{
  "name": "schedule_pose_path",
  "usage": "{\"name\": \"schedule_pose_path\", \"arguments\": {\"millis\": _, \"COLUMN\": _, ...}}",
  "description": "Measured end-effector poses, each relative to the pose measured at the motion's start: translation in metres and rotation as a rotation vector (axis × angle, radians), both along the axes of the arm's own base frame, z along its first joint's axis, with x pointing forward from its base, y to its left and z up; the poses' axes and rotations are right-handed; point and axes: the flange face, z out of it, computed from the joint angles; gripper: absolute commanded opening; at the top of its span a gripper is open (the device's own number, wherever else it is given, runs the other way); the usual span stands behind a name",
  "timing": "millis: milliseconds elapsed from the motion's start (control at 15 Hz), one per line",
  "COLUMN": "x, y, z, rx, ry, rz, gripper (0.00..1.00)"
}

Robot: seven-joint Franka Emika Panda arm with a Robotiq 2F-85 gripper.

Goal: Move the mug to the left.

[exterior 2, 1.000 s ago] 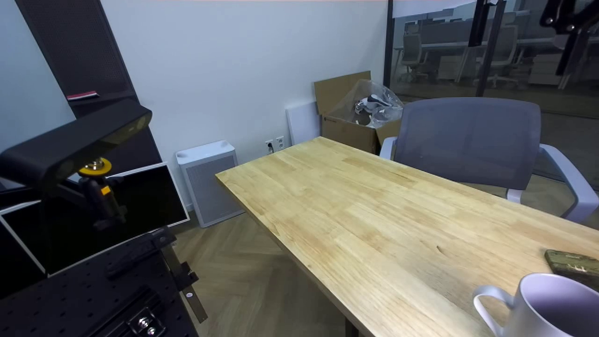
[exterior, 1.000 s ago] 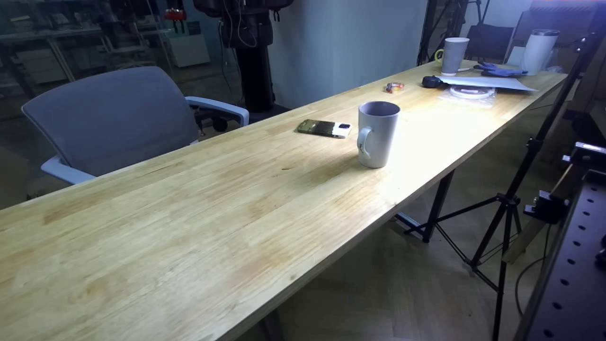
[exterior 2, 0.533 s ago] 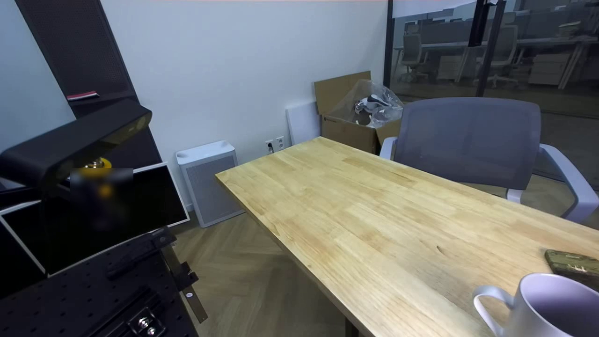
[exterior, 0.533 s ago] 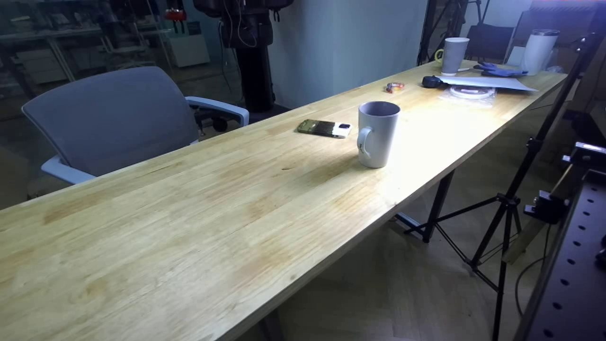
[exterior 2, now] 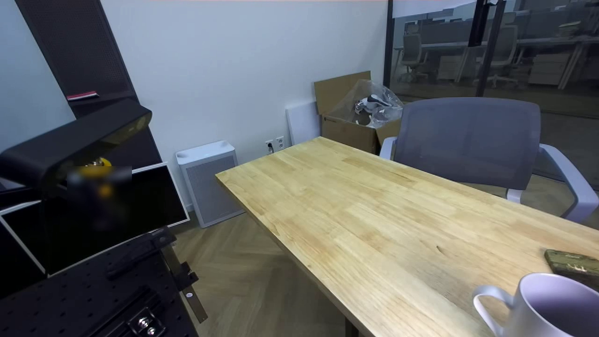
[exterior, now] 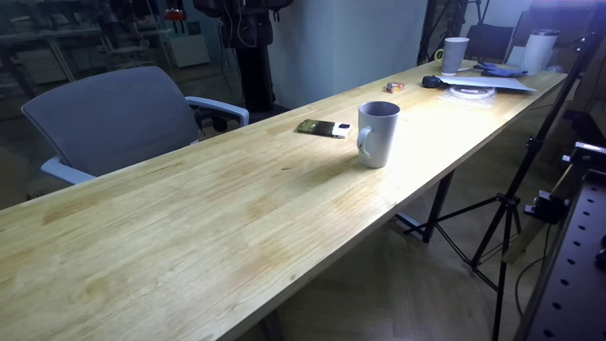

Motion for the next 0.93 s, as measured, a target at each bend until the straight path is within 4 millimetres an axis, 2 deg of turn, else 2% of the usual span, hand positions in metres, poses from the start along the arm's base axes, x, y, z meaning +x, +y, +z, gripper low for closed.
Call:
{"name": "schedule_pose_path", "arguments": {"millis": 600, "x": 0.002, "y": 0.002, "z": 0.0015, "rx": 0.002, "ry": 0.002, "rz": 0.005, "gripper": 1.0}}
{"name": "schedule_pose_path", "arguments": {"millis": 933, "x": 0.0025, "y": 0.0049, "z": -0.0059, "rx": 0.004, "ry": 0.008, "rz": -0.037, "gripper": 1.0}}
